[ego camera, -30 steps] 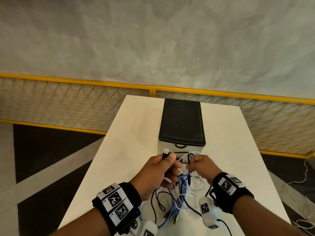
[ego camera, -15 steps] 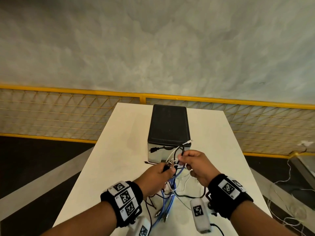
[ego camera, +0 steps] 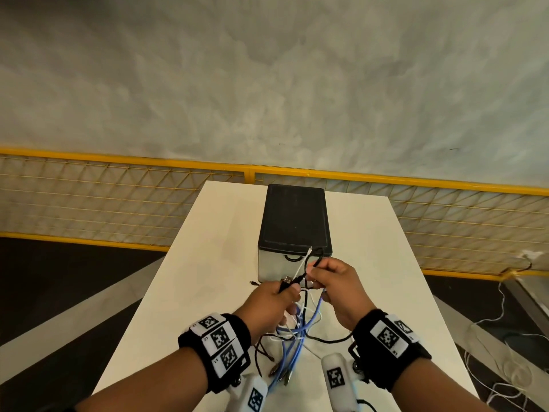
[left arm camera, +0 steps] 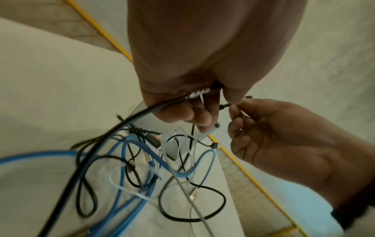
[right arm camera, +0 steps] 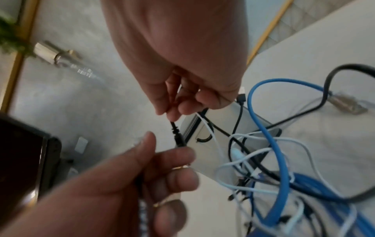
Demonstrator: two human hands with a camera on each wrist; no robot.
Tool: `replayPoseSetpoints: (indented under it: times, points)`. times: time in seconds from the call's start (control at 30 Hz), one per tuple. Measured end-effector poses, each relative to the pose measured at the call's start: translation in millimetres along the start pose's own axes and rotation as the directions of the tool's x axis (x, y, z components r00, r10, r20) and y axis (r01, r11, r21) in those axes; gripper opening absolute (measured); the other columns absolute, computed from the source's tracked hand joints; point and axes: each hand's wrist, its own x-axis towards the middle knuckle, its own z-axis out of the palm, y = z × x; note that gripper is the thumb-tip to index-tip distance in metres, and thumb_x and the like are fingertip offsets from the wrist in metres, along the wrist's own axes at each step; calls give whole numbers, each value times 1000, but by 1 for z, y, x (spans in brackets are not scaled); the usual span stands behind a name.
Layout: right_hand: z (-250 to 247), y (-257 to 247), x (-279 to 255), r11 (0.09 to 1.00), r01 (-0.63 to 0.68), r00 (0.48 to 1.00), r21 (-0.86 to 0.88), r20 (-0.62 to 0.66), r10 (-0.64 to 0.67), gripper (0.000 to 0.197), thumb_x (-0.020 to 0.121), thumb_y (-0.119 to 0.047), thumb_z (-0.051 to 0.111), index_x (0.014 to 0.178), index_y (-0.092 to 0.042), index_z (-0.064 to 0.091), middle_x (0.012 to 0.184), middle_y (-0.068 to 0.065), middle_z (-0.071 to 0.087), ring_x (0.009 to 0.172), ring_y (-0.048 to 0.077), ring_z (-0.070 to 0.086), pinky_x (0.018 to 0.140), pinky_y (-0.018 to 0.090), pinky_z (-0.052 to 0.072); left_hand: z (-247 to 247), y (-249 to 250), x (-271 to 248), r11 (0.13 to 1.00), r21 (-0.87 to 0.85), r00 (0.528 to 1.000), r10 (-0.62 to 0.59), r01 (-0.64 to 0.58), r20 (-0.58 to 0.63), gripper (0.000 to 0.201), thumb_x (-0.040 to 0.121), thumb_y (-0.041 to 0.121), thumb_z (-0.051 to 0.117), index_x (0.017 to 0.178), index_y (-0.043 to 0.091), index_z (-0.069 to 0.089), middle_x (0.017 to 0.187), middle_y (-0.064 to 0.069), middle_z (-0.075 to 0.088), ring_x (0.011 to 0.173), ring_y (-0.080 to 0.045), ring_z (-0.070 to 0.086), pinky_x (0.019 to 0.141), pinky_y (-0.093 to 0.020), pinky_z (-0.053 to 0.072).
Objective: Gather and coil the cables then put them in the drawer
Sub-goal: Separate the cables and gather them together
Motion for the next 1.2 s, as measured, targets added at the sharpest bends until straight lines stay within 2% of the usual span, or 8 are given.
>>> replayPoseSetpoints:
  times: [0.17,0.4,0.57,0.7,0.83,1.03,1.13,1.2]
  points:
    - [3,8,-18,977,-60,994,207,106,39,12,84,-2,65,90,-12,66,90,12,74,73,17,65,55,26,38,1,14,-3,906,-409,991,-73,113,112,42,99,50,41,106,20,69,89,0,66,67,-13,55,50,-23,40]
    - [17,16,-40,885,-191,962,424,261,83,16,79,5,64,89,-7,66,94,17,70,75,20,66,72,41,44,11,23,-8,872,-480,987,-21,96,159,46,98,55,39,116,23,68,108,-3,67,94,-17,55,69,-29,49]
    - [12,15,-45,814,-314,925,489,351,145,16,81,-10,67,96,-12,67,90,7,70,73,17,60,60,29,44,11,26,-8,842,-538,997,66,-42,26,33,100,35,47,103,14,73,100,-4,73,89,-18,65,73,-32,52]
    - [8,14,-37,742,-410,905,531,340,256,9,82,-24,63,85,-15,65,82,1,65,72,15,56,68,31,43,13,30,-15,715,-675,983,143,-181,-113,32,101,20,45,85,7,69,79,-12,68,83,-25,68,70,-29,55]
    - [8,7,-22,702,-472,880,533,338,334,17,84,-21,54,70,-15,60,74,4,62,75,21,58,73,36,45,2,35,-22,627,-747,973,192,-222,-128,37,100,27,46,70,10,58,43,0,38,41,-18,51,63,-38,43]
    - [17,-2,6,638,-544,839,546,345,420,33,95,-17,44,69,-6,60,71,13,68,68,25,71,69,40,60,-25,21,-45,778,-624,988,25,78,155,37,98,34,47,68,14,56,43,5,28,30,-7,21,45,-22,29]
    - [4,-6,20,617,-484,869,620,262,419,31,99,-16,37,76,-7,56,59,8,62,51,18,66,60,36,60,-38,-2,-70,858,-420,907,-117,297,404,37,95,38,50,67,17,59,49,3,32,32,-7,22,46,-21,27]
    - [-3,-7,21,628,-487,868,607,258,424,32,101,-19,34,77,-10,54,59,6,59,49,17,62,59,33,59,-42,-13,-83,915,-241,886,-203,323,418,38,97,40,51,67,18,60,53,1,37,36,-9,28,45,-21,29]
